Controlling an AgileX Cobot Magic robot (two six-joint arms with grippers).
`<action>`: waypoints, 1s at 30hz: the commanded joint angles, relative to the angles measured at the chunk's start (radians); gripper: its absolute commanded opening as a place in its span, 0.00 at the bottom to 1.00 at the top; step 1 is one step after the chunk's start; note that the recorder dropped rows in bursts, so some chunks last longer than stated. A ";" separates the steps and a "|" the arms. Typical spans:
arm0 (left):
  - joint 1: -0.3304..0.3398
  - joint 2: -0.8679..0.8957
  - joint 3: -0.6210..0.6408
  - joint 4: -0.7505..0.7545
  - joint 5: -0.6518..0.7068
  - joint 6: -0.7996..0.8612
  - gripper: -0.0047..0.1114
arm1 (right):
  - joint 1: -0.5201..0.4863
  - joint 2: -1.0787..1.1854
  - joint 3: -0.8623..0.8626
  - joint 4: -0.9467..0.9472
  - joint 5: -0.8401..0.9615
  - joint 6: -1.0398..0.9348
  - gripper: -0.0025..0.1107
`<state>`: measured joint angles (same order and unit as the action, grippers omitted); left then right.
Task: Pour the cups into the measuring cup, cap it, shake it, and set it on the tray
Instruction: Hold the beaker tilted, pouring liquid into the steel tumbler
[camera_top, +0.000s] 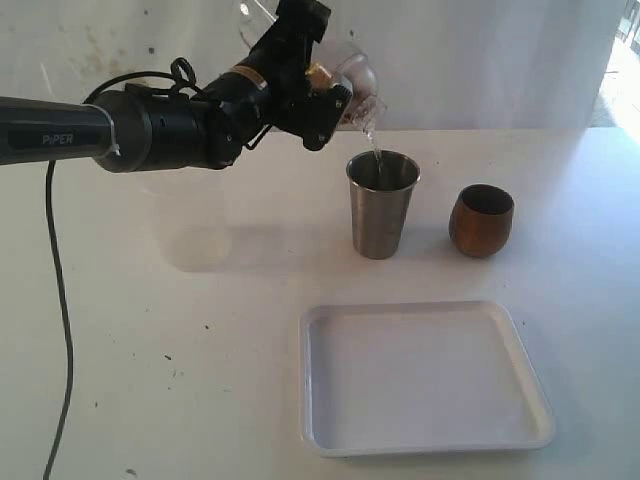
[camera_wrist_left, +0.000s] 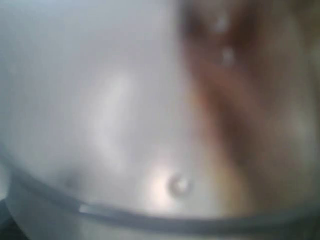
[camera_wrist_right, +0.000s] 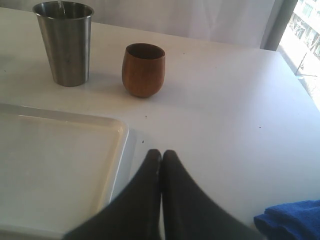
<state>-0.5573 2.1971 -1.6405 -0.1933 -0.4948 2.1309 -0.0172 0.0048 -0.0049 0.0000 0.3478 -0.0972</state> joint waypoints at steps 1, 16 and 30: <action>-0.002 -0.033 -0.013 0.021 -0.062 -0.011 0.04 | -0.002 -0.005 0.005 0.000 -0.004 0.003 0.02; -0.002 -0.033 -0.013 0.047 -0.065 -0.011 0.04 | -0.002 -0.005 0.005 0.000 -0.004 0.003 0.02; -0.002 -0.033 -0.013 0.073 -0.067 -0.011 0.04 | -0.002 -0.005 0.005 0.000 -0.004 0.003 0.02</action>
<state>-0.5573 2.1971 -1.6405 -0.1306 -0.5008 2.1309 -0.0172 0.0048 -0.0049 0.0000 0.3478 -0.0972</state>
